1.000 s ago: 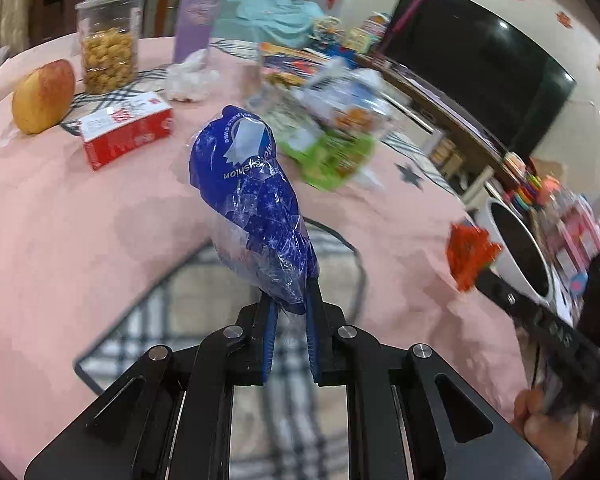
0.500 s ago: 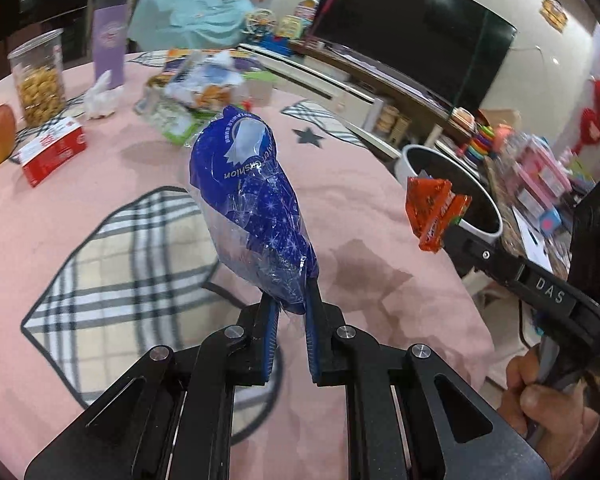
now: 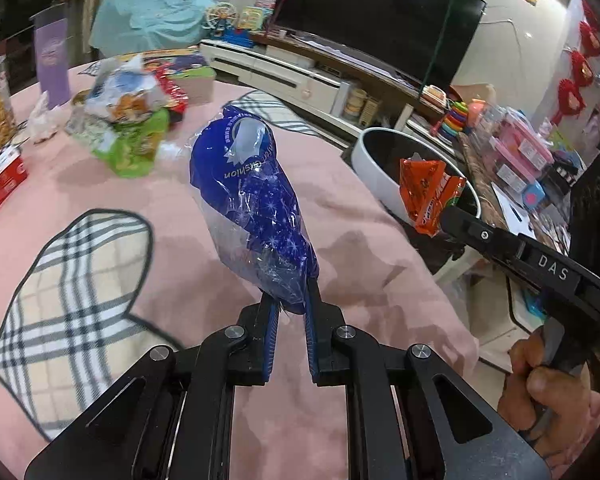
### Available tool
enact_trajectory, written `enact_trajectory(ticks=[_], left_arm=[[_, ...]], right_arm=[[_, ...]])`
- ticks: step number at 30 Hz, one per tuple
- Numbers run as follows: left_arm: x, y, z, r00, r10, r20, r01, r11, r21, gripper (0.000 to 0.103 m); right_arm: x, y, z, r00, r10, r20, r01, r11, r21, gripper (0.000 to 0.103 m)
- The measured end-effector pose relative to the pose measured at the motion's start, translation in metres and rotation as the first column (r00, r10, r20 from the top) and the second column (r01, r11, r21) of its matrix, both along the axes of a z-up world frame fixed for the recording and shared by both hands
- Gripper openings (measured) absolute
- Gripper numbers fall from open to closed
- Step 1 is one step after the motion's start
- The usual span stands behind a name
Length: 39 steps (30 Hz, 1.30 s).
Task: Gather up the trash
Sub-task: 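Lift the blue plastic bag with the left tool while the right tool carries the orange wrapper toward the bin, then open both tools over the bin to drop the blue bag and orange wrapper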
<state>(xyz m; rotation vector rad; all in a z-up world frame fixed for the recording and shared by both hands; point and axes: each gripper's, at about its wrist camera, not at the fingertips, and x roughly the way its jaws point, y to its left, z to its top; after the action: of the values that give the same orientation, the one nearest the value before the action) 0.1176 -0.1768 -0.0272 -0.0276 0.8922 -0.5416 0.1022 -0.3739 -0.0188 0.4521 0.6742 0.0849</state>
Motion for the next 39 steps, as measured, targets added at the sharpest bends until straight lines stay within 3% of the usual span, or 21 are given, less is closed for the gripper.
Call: enact_trajectory(ticks=[21,39], left_arm=[[0.016,-0.095,0.018,0.980,-0.198,0.017,0.198,0.980,0.021,0.011],[0.042,-0.154,0.023,0.962,-0.272,-0.026,0.273,0.962,0.016,0.011]], right_arm=[[0.000,-0.067,0.010,0.992,-0.122,0.010,0.122,0.992,0.011,0.002],[0.017,-0.107,0.005,0.984,-0.176,-0.022,0.176,0.984,0.008,0.002]])
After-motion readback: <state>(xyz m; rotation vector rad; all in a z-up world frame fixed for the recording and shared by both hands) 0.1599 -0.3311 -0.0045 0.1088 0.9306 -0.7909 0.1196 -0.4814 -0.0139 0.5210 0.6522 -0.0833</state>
